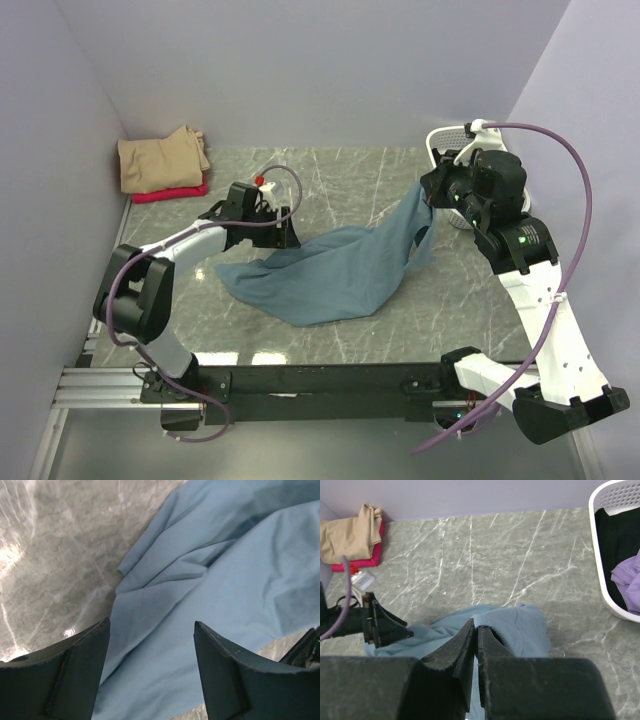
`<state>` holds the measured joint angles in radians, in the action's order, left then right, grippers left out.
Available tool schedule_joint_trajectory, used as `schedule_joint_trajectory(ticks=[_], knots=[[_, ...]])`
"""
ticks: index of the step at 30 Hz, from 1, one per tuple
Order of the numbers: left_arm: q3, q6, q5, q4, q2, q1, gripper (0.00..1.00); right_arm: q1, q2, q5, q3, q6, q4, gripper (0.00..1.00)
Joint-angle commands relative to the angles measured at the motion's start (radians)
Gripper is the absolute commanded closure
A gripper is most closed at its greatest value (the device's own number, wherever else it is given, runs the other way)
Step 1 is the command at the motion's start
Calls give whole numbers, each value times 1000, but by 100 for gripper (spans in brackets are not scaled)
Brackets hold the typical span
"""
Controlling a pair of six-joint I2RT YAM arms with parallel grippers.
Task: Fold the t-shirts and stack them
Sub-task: Flatten the tshirt out
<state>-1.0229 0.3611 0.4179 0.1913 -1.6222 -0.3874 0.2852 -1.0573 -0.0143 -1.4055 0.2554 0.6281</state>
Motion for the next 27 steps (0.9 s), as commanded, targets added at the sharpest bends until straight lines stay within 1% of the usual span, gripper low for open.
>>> schedule_joint_trajectory(ticks=[1, 3, 11, 13, 15, 16, 17, 18, 21, 22, 23, 24, 25, 26, 27], knots=[[-31, -22, -2, -9, -51, -2, 28, -8, 10, 11, -7, -10, -68, 90], [-25, -22, -4, -16, -60, -2, 30, -8, 8, 11, -7, -11, -68, 89], [-42, -28, -22, -4, -105, -15, 30, -8, 3, 11, -7, -7, -70, 89], [-43, -28, -10, -7, -108, -18, 37, -8, 5, 11, -4, -5, -74, 89], [-43, -27, 4, -21, -108, -21, 58, -8, 5, 11, -4, -7, -74, 89], [-51, -25, 8, -24, -114, -21, 71, -6, 6, 11, -1, -5, -74, 89], [-55, -24, 15, -26, -117, -21, 91, -7, 5, 11, -3, -7, -73, 89], [-60, -24, 24, -29, -125, -22, 99, -8, 2, 11, -3, -5, -73, 89], [-80, -7, -8, -30, -99, -21, 99, -6, 6, 11, -3, -10, -68, 90], [-103, -4, -58, -21, -87, -22, 99, -7, 8, 4, -1, -11, -68, 90], [-118, -2, -94, 25, -70, -22, 99, -8, 13, -21, -3, -10, -62, 90], [-137, -2, -129, 48, -26, -22, 99, -8, 20, -32, -7, -13, -61, 90], [-166, 1, -225, 69, 4, -22, 99, -8, 26, -42, -7, -13, -59, 90], [-177, 4, -269, 107, 37, -21, 99, -8, 29, -70, -7, -12, -56, 90], [-187, 10, -321, 125, 109, -21, 99, -6, 40, -81, -7, -13, -57, 90]])
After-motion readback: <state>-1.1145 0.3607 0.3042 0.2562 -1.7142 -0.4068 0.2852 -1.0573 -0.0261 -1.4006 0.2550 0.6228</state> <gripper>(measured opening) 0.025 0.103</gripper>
